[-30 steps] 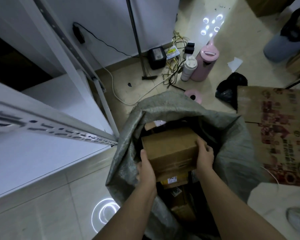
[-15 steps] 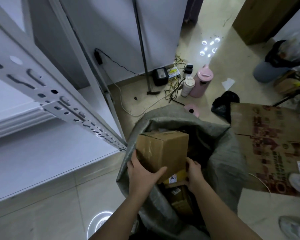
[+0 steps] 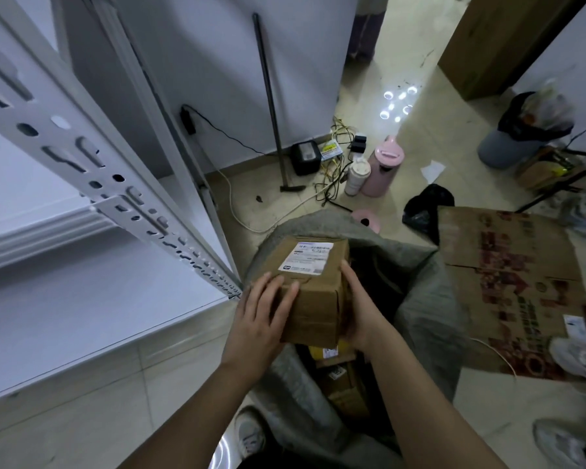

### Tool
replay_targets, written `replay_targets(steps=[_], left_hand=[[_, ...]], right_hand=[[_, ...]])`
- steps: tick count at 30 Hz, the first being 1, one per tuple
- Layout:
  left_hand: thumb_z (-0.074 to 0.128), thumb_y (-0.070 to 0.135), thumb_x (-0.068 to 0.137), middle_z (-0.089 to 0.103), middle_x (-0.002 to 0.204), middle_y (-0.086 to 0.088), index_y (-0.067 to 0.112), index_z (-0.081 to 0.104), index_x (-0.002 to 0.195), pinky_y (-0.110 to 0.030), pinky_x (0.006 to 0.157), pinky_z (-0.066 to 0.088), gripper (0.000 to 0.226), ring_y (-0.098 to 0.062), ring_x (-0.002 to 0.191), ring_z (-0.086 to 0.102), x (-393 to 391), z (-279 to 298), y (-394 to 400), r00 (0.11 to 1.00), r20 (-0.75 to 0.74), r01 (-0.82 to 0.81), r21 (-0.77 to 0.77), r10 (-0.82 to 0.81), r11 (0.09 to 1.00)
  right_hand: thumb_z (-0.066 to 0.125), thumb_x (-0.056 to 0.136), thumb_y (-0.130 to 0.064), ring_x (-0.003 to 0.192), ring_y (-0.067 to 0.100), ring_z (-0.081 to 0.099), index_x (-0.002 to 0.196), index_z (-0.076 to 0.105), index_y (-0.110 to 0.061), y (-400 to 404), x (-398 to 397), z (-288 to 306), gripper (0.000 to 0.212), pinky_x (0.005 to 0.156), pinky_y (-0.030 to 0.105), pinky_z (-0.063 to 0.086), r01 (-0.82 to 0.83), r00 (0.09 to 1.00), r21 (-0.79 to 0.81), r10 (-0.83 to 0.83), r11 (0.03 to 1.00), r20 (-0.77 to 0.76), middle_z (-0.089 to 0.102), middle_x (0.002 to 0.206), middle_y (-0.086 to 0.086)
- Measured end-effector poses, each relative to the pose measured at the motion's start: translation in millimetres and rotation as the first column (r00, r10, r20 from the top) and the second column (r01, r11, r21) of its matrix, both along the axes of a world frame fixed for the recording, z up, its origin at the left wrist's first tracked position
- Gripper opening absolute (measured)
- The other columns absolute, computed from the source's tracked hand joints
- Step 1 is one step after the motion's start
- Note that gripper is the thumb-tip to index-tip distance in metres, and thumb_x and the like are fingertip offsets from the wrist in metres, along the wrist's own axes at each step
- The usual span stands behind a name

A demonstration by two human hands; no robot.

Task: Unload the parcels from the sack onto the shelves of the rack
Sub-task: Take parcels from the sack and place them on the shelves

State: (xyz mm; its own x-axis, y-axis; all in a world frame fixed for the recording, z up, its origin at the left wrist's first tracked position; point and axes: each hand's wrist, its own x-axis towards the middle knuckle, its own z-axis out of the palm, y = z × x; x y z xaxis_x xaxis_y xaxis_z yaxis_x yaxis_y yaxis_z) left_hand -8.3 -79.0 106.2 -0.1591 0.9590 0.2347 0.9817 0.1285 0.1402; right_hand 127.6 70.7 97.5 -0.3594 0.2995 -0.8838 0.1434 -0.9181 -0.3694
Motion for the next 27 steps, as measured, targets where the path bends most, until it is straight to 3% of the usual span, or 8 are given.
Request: replay_targets(steps=[6, 10, 12, 15, 17, 21, 24, 27], left_hand=[[0.08, 0.039, 0.065, 0.024, 0.152, -0.016, 0.023, 0.007, 0.153, -0.058, 0.11, 0.028, 0.116, -0.034, 0.144, 0.016, -4.7, -7.1, -8.6, 0.972, -0.043, 0.225, -0.083, -0.229, 0.971], [0.052, 0.069, 0.077, 0.005, 0.16, -0.007, 0.024, 0.004, 0.153, -0.049, 0.117, 0.016, 0.1, -0.023, 0.148, 0.004, 8.7, 0.9, -12.3, 0.911, 0.384, -0.103, -0.149, 0.154, 0.983], [0.042, 0.076, 0.076, 0.004, 0.16, 0.003, 0.03, 0.003, 0.152, -0.045, 0.113, 0.021, 0.097, -0.017, 0.145, 0.01, 13.0, 7.8, -2.7, 0.595, 0.676, -0.333, -0.286, 0.436, 0.898], [0.047, 0.067, 0.085, 0.033, 0.148, 0.001, 0.029, 0.017, 0.15, -0.04, 0.108, 0.035, 0.081, -0.02, 0.134, 0.036, 10.6, 24.2, 21.4, -0.131, 0.871, -0.371, -0.486, 0.474, 0.791], [0.05, 0.053, 0.089, 0.047, 0.133, 0.001, 0.026, 0.028, 0.146, -0.035, 0.099, 0.042, 0.067, -0.019, 0.117, 0.05, 2.6, 38.9, 31.9, -0.309, 0.8, -0.26, -0.592, 0.514, 0.763], [0.057, 0.055, 0.084, 0.056, 0.131, -0.002, 0.032, 0.035, 0.139, -0.03, 0.075, 0.048, 0.064, -0.015, 0.098, 0.06, -4.7, 68.3, 28.3, -0.325, 0.715, -0.083, -0.674, 0.619, 0.734], [0.066, 0.06, 0.075, 0.06, 0.127, -0.003, 0.037, 0.026, 0.147, -0.043, 0.093, 0.051, 0.085, -0.023, 0.108, 0.061, -6.4, 88.6, 14.5, -0.348, 0.662, -0.01, -0.711, 0.664, 0.703], [0.06, 0.061, 0.08, 0.056, 0.129, -0.001, 0.039, 0.022, 0.148, -0.042, 0.085, 0.052, 0.081, -0.021, 0.103, 0.059, 0.6, 116.1, -5.7, -0.336, 0.635, 0.012, -0.736, 0.696, 0.677]], right_hand=[[0.079, 0.046, -0.068, 0.112, 0.035, 0.059, 0.124, 0.061, -0.025, -11.3, 15.3, -8.8, 0.091, 0.094, 0.051, 0.049, -0.132, 0.989, -0.001, 0.132, 0.991, 0.07, 0.064, 0.121, 0.015], [0.074, 0.058, -0.056, 0.11, 0.035, 0.061, 0.136, 0.048, -0.031, -19.6, 21.9, -18.1, 0.087, 0.077, 0.044, 0.057, 0.052, 0.998, 0.091, -0.055, 0.995, 0.038, 0.062, 0.125, 0.012], [0.069, 0.07, -0.047, 0.109, 0.033, 0.062, 0.139, 0.045, -0.03, -20.6, 24.0, -16.5, 0.075, 0.071, 0.039, 0.056, 0.114, 0.993, 0.128, -0.114, 0.985, -0.006, 0.062, 0.125, 0.012], [0.062, 0.081, -0.033, 0.107, 0.032, 0.062, 0.141, 0.04, -0.03, -20.8, 23.1, -7.6, 0.065, 0.072, 0.038, 0.054, 0.141, 0.99, 0.195, -0.134, 0.971, -0.049, 0.061, 0.125, 0.012], [0.057, 0.085, -0.027, 0.108, 0.033, 0.062, 0.142, 0.038, -0.03, -22.6, 21.5, 6.9, 0.06, 0.076, 0.04, 0.054, 0.129, 0.991, 0.24, -0.114, 0.962, -0.075, 0.061, 0.125, 0.012], [0.059, 0.083, -0.039, 0.107, 0.035, 0.062, 0.136, 0.048, -0.027, -33.3, 24.4, 36.1, 0.056, 0.084, 0.048, 0.054, 0.061, 0.998, 0.203, -0.055, 0.977, -0.038, 0.064, 0.121, 0.013], [0.055, 0.086, -0.054, 0.108, 0.036, 0.063, 0.119, 0.063, -0.021, -48.0, 27.4, 59.4, 0.047, 0.096, 0.052, 0.048, 0.039, 0.999, 0.105, -0.04, 0.994, 0.0, 0.07, 0.113, 0.014], [0.059, 0.081, -0.06, 0.106, 0.036, 0.064, 0.114, 0.064, -0.02, -68.3, 28.7, 82.0, 0.052, 0.102, 0.053, 0.045, 0.021, 0.999, 0.077, -0.023, 0.997, 0.029, 0.07, 0.11, 0.016]])
